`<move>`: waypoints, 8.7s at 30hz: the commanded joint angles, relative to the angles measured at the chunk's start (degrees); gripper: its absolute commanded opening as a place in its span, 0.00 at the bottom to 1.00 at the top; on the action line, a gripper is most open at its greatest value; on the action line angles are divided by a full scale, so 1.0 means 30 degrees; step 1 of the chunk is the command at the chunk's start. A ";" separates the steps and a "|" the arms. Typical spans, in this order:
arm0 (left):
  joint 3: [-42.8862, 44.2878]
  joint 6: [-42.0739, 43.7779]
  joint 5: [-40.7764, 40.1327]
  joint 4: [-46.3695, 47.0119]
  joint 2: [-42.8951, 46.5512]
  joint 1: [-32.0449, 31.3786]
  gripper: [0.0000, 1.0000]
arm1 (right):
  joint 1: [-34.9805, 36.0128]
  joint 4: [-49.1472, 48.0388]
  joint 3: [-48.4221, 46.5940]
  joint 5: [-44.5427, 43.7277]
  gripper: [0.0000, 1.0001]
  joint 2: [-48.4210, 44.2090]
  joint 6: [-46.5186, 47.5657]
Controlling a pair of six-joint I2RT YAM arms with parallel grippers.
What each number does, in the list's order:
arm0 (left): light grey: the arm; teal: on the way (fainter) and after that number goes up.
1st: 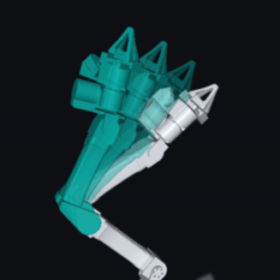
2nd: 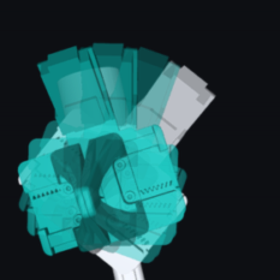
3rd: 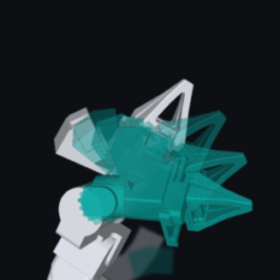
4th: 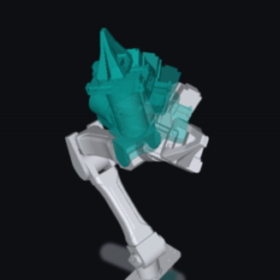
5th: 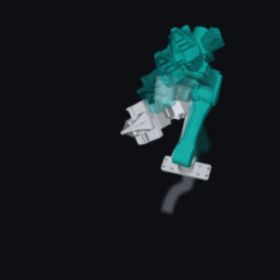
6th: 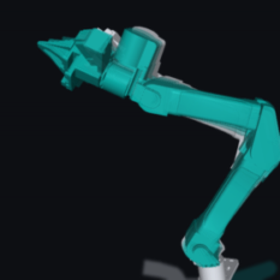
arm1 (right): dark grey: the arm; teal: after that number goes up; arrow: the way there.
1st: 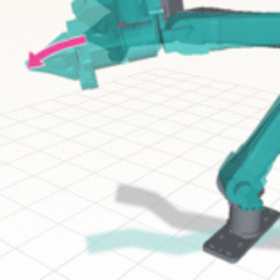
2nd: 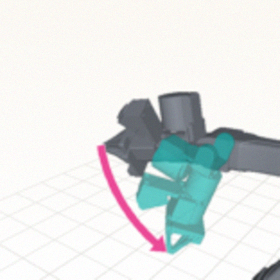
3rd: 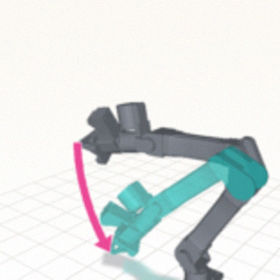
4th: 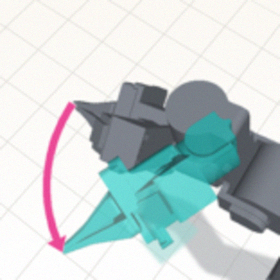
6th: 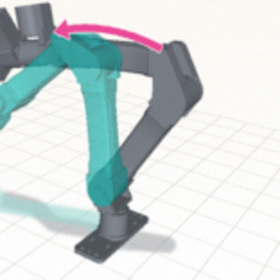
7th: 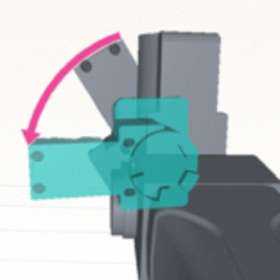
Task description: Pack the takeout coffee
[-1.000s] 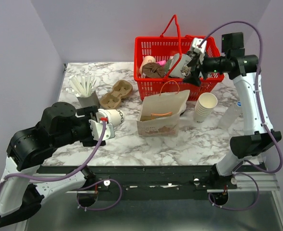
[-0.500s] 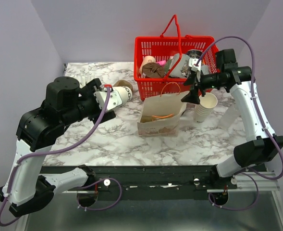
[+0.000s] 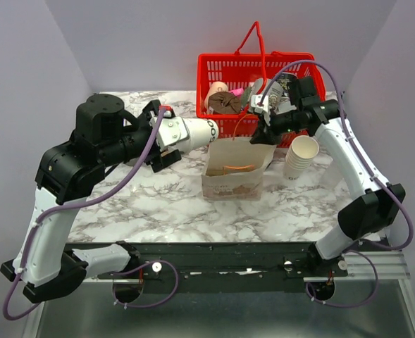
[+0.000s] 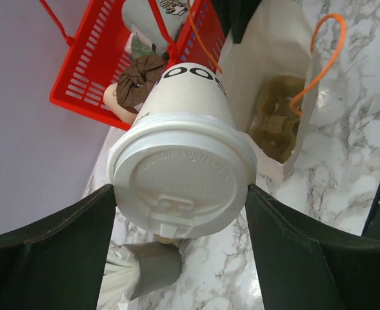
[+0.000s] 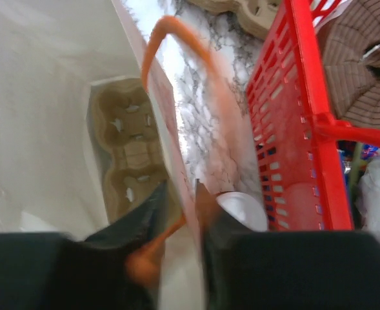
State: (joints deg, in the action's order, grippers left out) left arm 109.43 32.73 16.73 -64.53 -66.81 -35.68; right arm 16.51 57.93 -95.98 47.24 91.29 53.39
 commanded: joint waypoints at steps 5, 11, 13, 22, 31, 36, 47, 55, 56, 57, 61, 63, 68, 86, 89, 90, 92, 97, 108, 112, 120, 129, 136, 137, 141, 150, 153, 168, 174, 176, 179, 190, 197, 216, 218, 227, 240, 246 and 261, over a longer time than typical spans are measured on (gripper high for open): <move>-0.1901 0.0422 0.4118 0.0709 0.0384 0.0029 0.00 | 0.2428 0.0232 -0.0381 -0.1039 0.02 -0.1596 -0.0685; -0.2579 0.2269 0.5555 -0.0049 0.0180 -0.0001 0.00 | 0.5359 -0.1233 0.1815 -0.3470 0.01 -0.3853 -0.1182; -0.2608 0.3412 0.5788 -0.0898 0.0149 -0.0088 0.00 | 0.5686 -0.1962 0.2198 -0.4203 0.01 -0.4061 -0.2322; -0.4599 0.5231 0.5761 -0.1370 0.1818 -0.0352 0.00 | 0.5834 -0.2523 0.2317 -0.5318 0.01 -0.4413 -0.3820; -0.4659 0.5058 0.2988 -0.2807 0.0474 -0.3185 0.00 | 0.7412 -0.3401 0.1818 -0.7335 0.01 -0.4734 -0.3500; -0.4951 0.4033 0.0930 -0.1432 -0.0085 -0.4511 0.00 | 0.9405 -0.4456 0.3426 -0.9502 0.01 -0.5933 -0.2796; -0.9460 0.4089 -0.4460 0.1470 0.1585 -0.7176 0.00 | 1.2685 -0.6332 0.6387 -1.2496 0.00 -0.8339 -0.4669; -1.0342 0.4852 -0.7071 0.1064 0.1205 -0.9198 0.00 | 1.3216 -0.8669 0.7443 -1.5013 0.01 -0.8661 -0.6953; -1.0401 0.4880 -0.7013 0.0801 0.1146 -0.9287 0.00 | 1.3216 -0.9053 0.7589 -1.5335 0.01 -0.8719 -0.7100; -1.0459 0.4852 -0.7013 0.0566 0.1146 -0.9346 0.00 | 1.3245 -0.9376 0.7707 -1.5686 0.01 -0.8749 -0.7189; -1.0635 0.4793 -0.6954 0.0300 0.1233 -0.9493 0.00 | 1.3216 -1.0926 0.7678 -1.6831 0.00 -0.8573 -0.7045; -1.0899 0.4851 -0.7217 0.0562 0.1292 -0.9551 0.00 | 1.3216 -1.1573 0.7766 -1.6890 0.01 -0.8661 -0.7101; -1.2418 0.4530 -0.8943 0.1237 0.0913 -0.9727 0.00 | 1.3566 -1.2278 0.8756 -1.6569 0.01 -0.9128 -0.7454; -1.2920 0.3797 -1.1731 0.2177 -0.0435 -0.9757 0.00 | 1.4769 -1.4852 1.1632 -1.6713 0.01 -1.0506 -0.7922; -1.3184 0.3533 -1.1816 0.1590 -0.0873 -0.9757 0.00 | 1.4856 -1.5470 1.1779 -1.6686 0.01 -1.0449 -0.7893; -1.3330 0.3562 -1.2339 0.1473 -0.1021 -0.9757 0.00 | 1.4886 -1.5531 1.1751 -1.6627 0.01 -1.0390 -0.7893; -1.3390 0.3679 -1.2840 0.1442 -0.1139 -0.9728 0.00 | 1.4945 -1.5560 1.1751 -1.6364 0.01 -1.0360 -0.7922; -1.3623 0.4031 -1.3458 0.1416 -0.0671 -0.9611 0.00 | 1.5004 -1.5151 1.1955 -1.5894 0.00 -1.0447 -0.7864; -1.5113 0.4644 -1.3458 0.2584 0.1027 -0.7883 0.00 | 1.5004 -1.4799 1.2307 -1.5016 0.01 -1.0799 -0.8157; -1.5499 0.4559 -1.3253 0.3053 0.0970 -0.7794 0.00 | 1.5004 -1.4799 1.2483 -1.4519 0.01 -1.0917 -0.7894; -1.5527 0.4909 -1.3107 0.3873 0.0296 -0.7823 0.00 | 1.5004 -1.4857 1.2659 -1.3522 0.01 -1.1034 -0.7687; -1.6025 0.5875 -1.3106 0.4987 -0.0407 -0.7823 0.00 | 1.4447 -1.3804 1.1986 -1.2087 0.01 -1.0478 -0.8888; -1.6582 0.6403 -1.2960 0.5630 -0.0612 -0.7560 0.00 | 1.3833 -1.3130 1.1400 -1.0627 0.01 -1.0010 -0.9209; -1.6612 0.6462 -1.2989 0.5748 -0.0699 -0.7385 0.00 | 1.3484 -1.2781 1.1254 -1.0302 0.01 -0.9893 -0.9240; -1.6758 0.6813 -1.2581 0.6363 -0.1022 -0.6770 0.00 | 1.2691 -1.2076 1.0639 -0.9012 0.01 -0.9307 -0.9358; -1.7197 0.7751 -1.1146 0.8413 -0.1901 -0.5568 0.00 | 1.1841 -1.1372 1.0287 -0.7810 0.01 -0.8837 -0.9591; -1.7315 0.8074 -1.0707 0.9204 -0.2164 -0.5421 0.00 | 1.1547 -1.1224 1.0227 -0.7399 0.01 -0.8661 -0.9709; -1.6555 0.7460 -1.0411 1.0525 -0.4128 -0.5010 0.20 | 1.0698 -1.0347 0.9964 -0.6930 0.00 -0.8661 -0.9886; -1.7080 0.7196 -1.0528 1.1138 -0.3221 -0.5010 0.72 | 0.9995 -0.9673 0.9613 -0.6695 0.01 -0.8603 -0.9621; -1.7052 0.6932 -1.0470 1.1110 -0.3045 -0.5010 0.84 | 0.9819 -0.9381 0.9467 -0.6637 0.01 -0.8573 -0.9504; -1.6877 0.6465 -1.0499 1.1110 -0.2986 -0.5010 0.99 | 0.9614 -0.9233 0.9349 -0.6928 0.00 -0.8514 -0.9533; -1.6232 0.5965 -0.9913 1.1023 -0.2663 -0.5010 0.99 | 0.8325 -0.8560 0.8500 -0.6989 0.01 -0.7695 -1.0178; -1.5617 0.5556 -0.9006 1.0642 -0.2663 -0.5010 0.99 | 0.6920 -0.7213 0.8059 -0.5323 0.01 -0.7255 -0.9624; -1.4972 0.4500 -0.7395 1.0378 -0.2370 -0.5010 0.99 | 0.6420 -0.6010 0.7504 -0.4557 0.00 -0.6406 -0.9211; -1.4855 0.4500 -0.7160 1.0232 -0.2428 -0.5010 0.99 | 0.6332 -0.5981 0.7386 -0.4469 0.01 -0.6347 -0.9415; -1.4387 0.4207 -0.6692 1.0144 -0.2546 -0.5010 0.99 | 0.5571 -0.5513 0.6509 -0.5112 0.01 -0.5293 -0.9943; -1.3419 0.2919 -0.3442 0.8885 -0.2487 -0.4601 0.99 | 0.5248 -0.5277 0.5775 -0.5260 0.01 -0.4209 -1.0090; -1.2805 0.0406 -0.0925 0.9264 -0.2663 -0.3579 0.99 | 0.5248 -0.4955 0.5306 -0.5317 0.01 -0.3535 -1.0061; -1.1574 -0.2998 0.2127 1.0435 -0.1990 -0.2023 0.99 | 0.5159 -0.4223 0.4164 -0.5963 0.17 -0.2421 -0.9914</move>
State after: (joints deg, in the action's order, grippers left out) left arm 72.55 28.23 18.87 -35.18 -74.94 -43.11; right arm 32.51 40.34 -82.17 31.99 82.11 23.88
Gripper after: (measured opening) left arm 0.987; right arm 0.092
